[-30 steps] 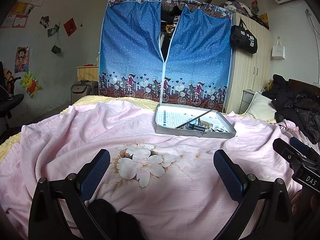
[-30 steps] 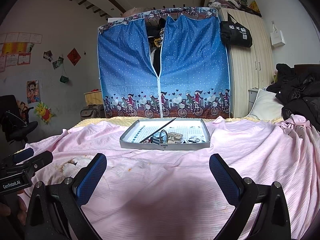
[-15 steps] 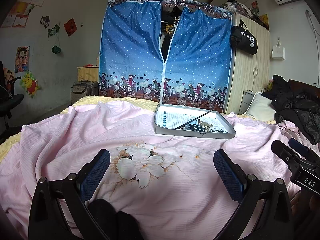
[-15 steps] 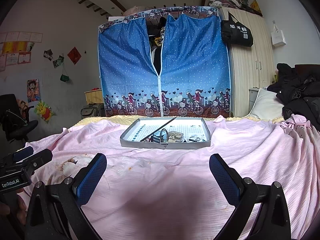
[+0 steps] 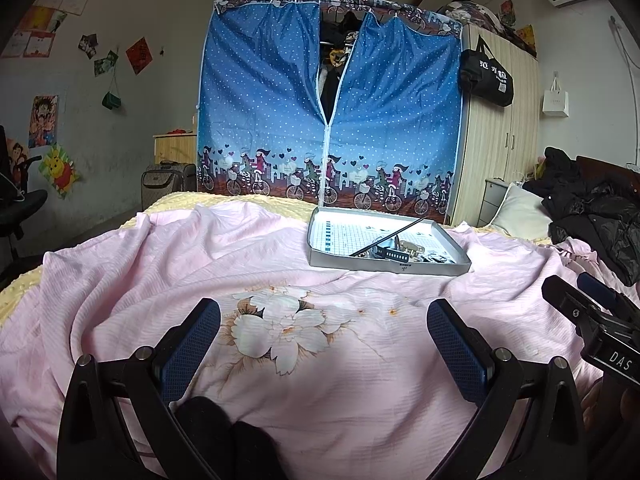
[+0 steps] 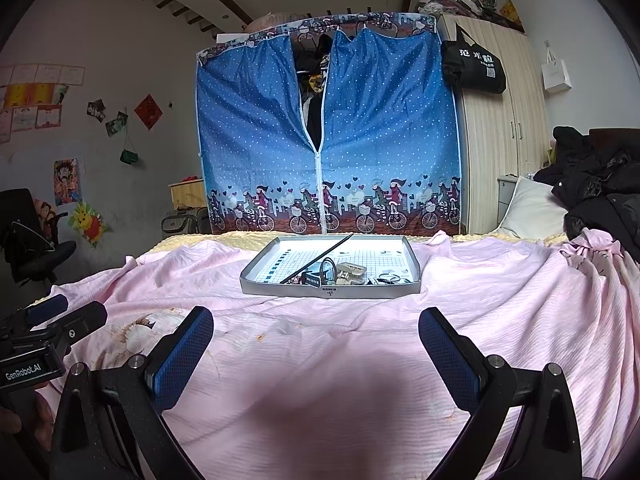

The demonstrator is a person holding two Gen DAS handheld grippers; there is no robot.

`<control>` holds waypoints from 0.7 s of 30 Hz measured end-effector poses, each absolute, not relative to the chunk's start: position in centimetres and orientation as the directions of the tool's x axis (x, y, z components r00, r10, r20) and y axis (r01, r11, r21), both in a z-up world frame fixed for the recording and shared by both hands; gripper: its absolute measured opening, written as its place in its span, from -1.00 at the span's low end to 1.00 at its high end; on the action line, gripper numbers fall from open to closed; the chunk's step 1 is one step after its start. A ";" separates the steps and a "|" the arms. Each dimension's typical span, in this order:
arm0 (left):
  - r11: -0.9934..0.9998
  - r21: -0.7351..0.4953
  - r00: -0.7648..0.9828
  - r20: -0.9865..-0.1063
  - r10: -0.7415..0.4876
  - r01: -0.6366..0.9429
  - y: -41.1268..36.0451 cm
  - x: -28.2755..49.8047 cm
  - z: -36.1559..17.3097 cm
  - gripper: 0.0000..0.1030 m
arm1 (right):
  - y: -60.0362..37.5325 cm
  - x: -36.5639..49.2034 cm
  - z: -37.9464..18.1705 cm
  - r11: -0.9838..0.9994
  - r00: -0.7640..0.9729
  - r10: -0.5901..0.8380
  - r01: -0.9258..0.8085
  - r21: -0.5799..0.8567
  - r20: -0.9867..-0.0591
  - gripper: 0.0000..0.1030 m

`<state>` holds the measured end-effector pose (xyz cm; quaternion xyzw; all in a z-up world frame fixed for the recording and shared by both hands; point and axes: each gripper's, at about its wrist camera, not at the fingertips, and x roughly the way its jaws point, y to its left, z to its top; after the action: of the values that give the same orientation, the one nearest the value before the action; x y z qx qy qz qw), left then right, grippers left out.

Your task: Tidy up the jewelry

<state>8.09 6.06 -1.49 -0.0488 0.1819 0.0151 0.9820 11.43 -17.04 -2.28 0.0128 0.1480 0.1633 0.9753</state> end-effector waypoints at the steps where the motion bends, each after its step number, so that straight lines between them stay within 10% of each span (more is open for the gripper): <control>1: 0.995 -0.091 0.933 -0.359 0.011 -0.047 6.1 8.1 -1.5 0.97 | -17.0 11.4 -2.3 0.946 0.903 0.322 -0.314 0.073 -0.285 1.00; 21: 0.995 -0.091 0.933 -0.359 0.006 -0.041 6.2 8.0 -1.6 0.97 | -17.0 11.4 -2.4 0.946 0.901 0.324 -0.317 0.073 -0.289 1.00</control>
<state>7.98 6.17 -1.63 -0.0484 0.1820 0.0118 0.9820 11.38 -17.03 -2.43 0.0119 0.1503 0.1643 0.9748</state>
